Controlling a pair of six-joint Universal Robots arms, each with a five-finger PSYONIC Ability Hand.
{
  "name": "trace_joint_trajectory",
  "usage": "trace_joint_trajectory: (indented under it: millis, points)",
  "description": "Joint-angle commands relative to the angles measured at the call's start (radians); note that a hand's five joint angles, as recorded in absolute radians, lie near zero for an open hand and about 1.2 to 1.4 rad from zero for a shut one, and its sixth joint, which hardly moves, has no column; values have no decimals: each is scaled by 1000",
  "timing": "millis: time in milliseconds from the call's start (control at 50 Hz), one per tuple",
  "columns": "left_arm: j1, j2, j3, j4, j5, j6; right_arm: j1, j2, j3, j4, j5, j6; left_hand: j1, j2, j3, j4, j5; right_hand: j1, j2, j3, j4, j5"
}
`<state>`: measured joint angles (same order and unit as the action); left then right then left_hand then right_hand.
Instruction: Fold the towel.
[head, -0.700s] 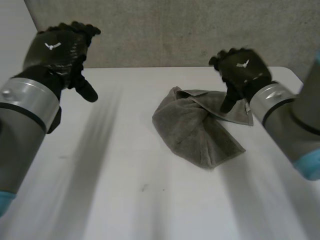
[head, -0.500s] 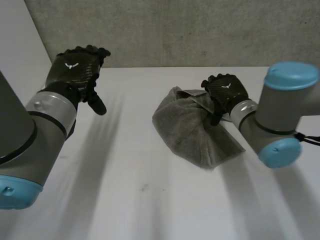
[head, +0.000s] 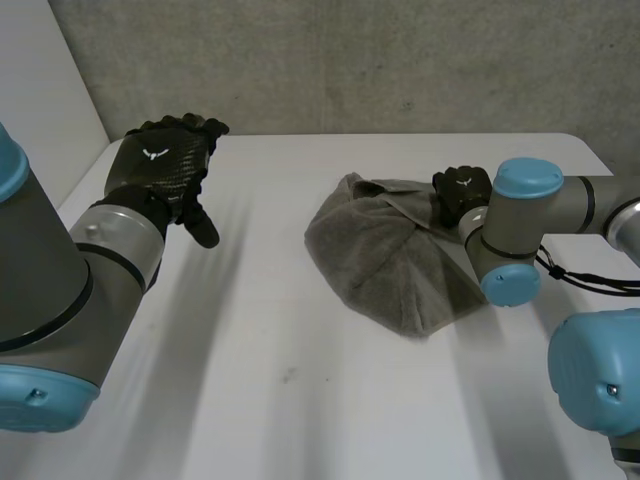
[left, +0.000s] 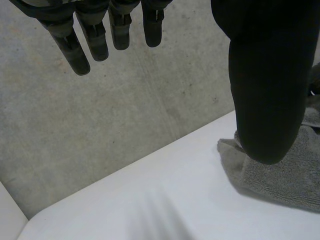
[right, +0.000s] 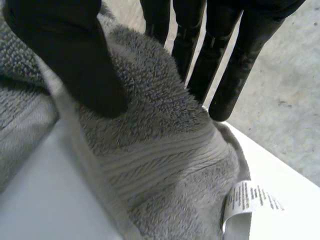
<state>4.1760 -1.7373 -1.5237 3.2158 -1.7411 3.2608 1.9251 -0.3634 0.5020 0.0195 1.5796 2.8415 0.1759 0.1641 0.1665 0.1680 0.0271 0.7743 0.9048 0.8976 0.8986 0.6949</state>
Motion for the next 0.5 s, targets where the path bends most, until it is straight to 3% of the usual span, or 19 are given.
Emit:
trace_joint_trajectory:
  millis: [20, 180, 280, 340, 440, 500]
  points:
    - [-2, -4, -4, 10, 0, 2, -2, -28, -5, 30, -7, 16, -1, 10, 8, 7, -27, 622, 492, 499, 498, 527]
    - [-1, -8, 2, 13, 0, 2, -3, -200, 104, 33, -90, 79, -1, 10, 8, 7, -27, 622, 492, 499, 498, 527]
    - [3, -11, 2, 44, 2, 3, -3, -489, 278, 19, -151, 79, -1, 10, 8, 7, -27, 622, 492, 499, 498, 527]
    - [10, -19, 4, 72, 2, 3, -2, -555, 306, 19, -162, 78, -1, 10, 8, 7, -27, 622, 492, 499, 498, 527]
    - [38, -112, 48, 128, 14, 3, 11, -791, 368, 57, -237, 72, -1, 10, 8, 7, -27, 622, 492, 499, 498, 527]
    - [52, -151, 68, 131, 31, 2, 11, -841, 382, 77, -260, 70, -1, 10, 8, 7, -27, 622, 492, 499, 498, 527]
